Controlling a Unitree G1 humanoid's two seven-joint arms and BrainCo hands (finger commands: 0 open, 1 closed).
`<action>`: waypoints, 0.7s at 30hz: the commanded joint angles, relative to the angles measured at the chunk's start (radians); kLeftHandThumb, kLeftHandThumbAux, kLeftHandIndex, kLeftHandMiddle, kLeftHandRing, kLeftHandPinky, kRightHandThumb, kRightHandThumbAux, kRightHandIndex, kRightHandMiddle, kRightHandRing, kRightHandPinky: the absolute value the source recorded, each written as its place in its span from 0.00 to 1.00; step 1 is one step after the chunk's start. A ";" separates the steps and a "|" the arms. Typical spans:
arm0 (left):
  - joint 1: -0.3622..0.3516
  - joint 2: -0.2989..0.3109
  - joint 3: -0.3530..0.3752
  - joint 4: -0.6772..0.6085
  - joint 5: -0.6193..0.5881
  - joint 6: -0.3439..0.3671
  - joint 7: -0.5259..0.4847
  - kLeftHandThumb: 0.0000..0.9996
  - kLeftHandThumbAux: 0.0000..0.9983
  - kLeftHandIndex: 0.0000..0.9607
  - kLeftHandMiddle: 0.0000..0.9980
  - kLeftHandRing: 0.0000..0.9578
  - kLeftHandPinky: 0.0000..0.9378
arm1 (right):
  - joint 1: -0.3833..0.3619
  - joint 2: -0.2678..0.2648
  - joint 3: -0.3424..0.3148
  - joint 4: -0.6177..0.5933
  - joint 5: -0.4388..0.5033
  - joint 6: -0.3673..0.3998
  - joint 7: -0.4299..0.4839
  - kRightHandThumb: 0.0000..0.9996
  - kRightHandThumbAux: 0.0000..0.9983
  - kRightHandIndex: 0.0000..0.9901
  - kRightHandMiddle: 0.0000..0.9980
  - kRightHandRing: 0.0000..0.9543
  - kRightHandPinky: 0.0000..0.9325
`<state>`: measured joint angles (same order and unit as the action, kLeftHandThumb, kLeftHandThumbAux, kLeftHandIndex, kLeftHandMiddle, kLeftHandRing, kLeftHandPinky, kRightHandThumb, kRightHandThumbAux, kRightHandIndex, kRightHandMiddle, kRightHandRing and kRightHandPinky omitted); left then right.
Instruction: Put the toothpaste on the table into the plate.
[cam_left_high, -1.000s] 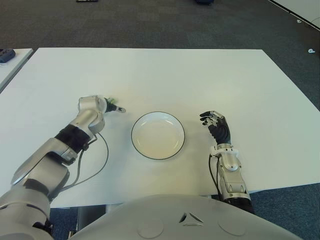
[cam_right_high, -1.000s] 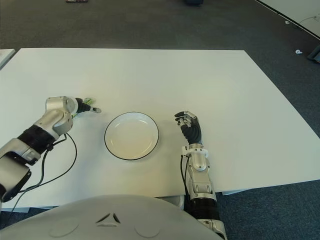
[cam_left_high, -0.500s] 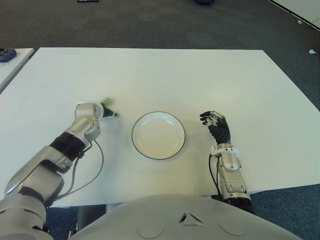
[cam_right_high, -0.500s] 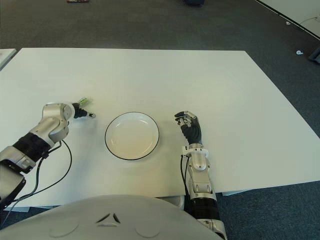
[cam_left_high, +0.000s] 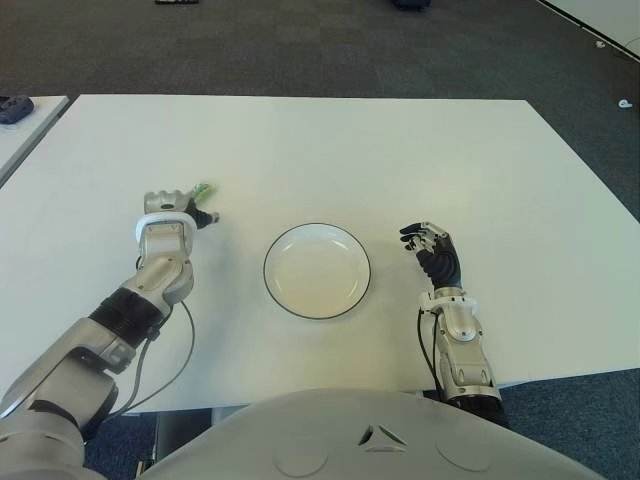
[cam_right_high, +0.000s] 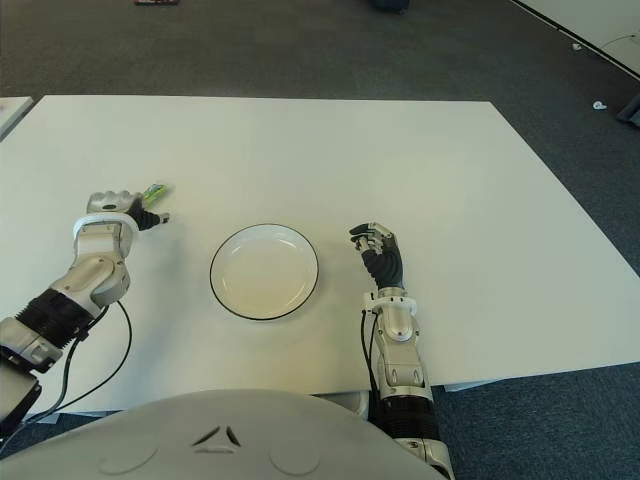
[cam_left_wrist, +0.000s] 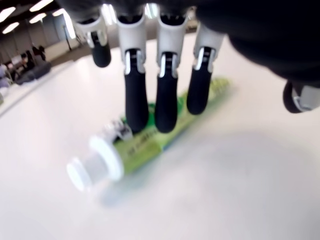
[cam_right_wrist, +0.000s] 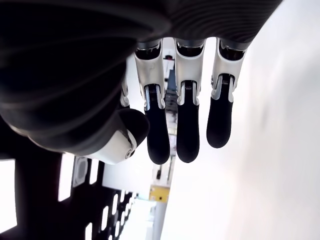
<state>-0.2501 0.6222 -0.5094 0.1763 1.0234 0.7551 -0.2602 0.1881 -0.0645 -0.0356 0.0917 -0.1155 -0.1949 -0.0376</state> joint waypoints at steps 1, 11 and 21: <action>0.060 -0.056 0.064 -0.043 0.012 0.013 0.158 0.40 0.23 0.00 0.00 0.00 0.00 | -0.001 -0.002 0.005 0.003 0.000 0.005 -0.001 0.71 0.73 0.43 0.44 0.45 0.46; 0.178 -0.125 0.184 -0.108 -0.033 -0.098 0.473 0.49 0.21 0.00 0.00 0.00 0.01 | -0.006 -0.002 0.008 0.013 0.011 -0.001 0.006 0.71 0.73 0.43 0.44 0.45 0.47; 0.260 -0.141 0.239 -0.124 -0.029 -0.226 0.678 0.52 0.20 0.00 0.00 0.00 0.01 | -0.015 -0.003 0.008 0.028 0.021 -0.010 0.019 0.70 0.73 0.42 0.43 0.44 0.47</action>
<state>-0.0106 0.4940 -0.2864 0.0562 0.9981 0.5520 0.3761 0.1878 -0.0648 -0.0271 0.1025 -0.1104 -0.1987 -0.0257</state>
